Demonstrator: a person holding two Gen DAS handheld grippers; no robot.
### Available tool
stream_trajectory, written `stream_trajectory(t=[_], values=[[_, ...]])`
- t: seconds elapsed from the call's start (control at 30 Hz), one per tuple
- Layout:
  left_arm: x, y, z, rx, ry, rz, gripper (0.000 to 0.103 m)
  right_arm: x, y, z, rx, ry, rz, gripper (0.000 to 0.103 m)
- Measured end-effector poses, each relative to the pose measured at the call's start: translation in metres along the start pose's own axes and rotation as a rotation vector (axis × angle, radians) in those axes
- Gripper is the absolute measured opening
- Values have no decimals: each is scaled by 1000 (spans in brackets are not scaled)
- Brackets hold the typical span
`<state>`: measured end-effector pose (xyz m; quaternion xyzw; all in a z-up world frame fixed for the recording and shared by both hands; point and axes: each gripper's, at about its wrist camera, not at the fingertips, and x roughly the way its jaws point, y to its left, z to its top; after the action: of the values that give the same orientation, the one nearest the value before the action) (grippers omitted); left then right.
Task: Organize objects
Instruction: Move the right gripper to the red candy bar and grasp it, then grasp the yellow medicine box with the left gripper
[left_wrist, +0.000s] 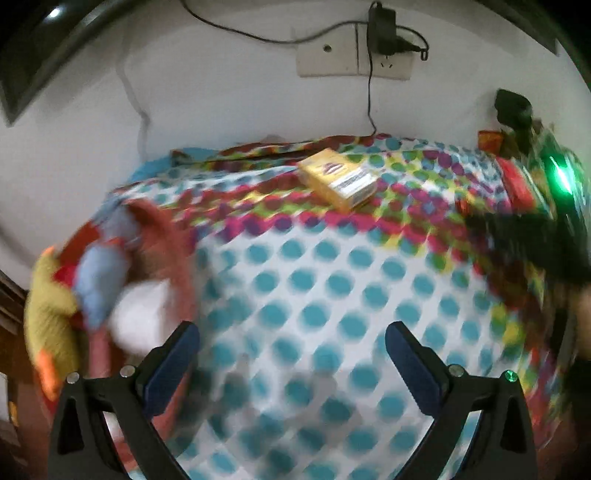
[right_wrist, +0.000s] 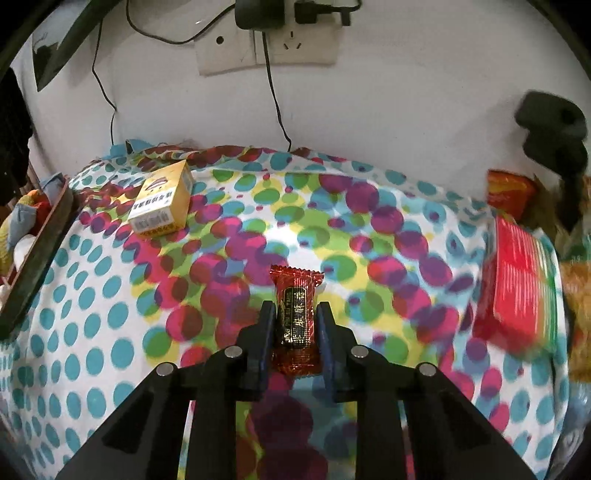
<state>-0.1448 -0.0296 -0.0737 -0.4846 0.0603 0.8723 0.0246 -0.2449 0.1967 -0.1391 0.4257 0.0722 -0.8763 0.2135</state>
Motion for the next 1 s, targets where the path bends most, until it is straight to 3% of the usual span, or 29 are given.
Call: stream_trajectory(t=[0.07, 0.13, 0.3, 0.43, 0.6, 0.77, 1.0], values=[[17, -11, 29, -24, 27, -45, 103, -2, -2, -3, 12, 2, 10, 22], [29, -19, 46, -52, 47, -35, 103, -3, -2, -3, 34, 3, 17, 23], [60, -34, 92, -134, 87, -74, 103, -2, 11, -5, -19, 11, -49, 24], [86, -38, 120, -176, 93, 19, 103, -1, 11, -7, -27, 11, -51, 25], [106, -28, 134, -290, 127, 36, 103, -1, 14, -7, -39, 13, -45, 30], [124, -26, 141, -300, 148, 98, 103, -1, 14, -8, -43, 13, -36, 32], [146, -19, 137, -351, 198, 80, 103, -1, 15, -8, -52, 15, -26, 37]])
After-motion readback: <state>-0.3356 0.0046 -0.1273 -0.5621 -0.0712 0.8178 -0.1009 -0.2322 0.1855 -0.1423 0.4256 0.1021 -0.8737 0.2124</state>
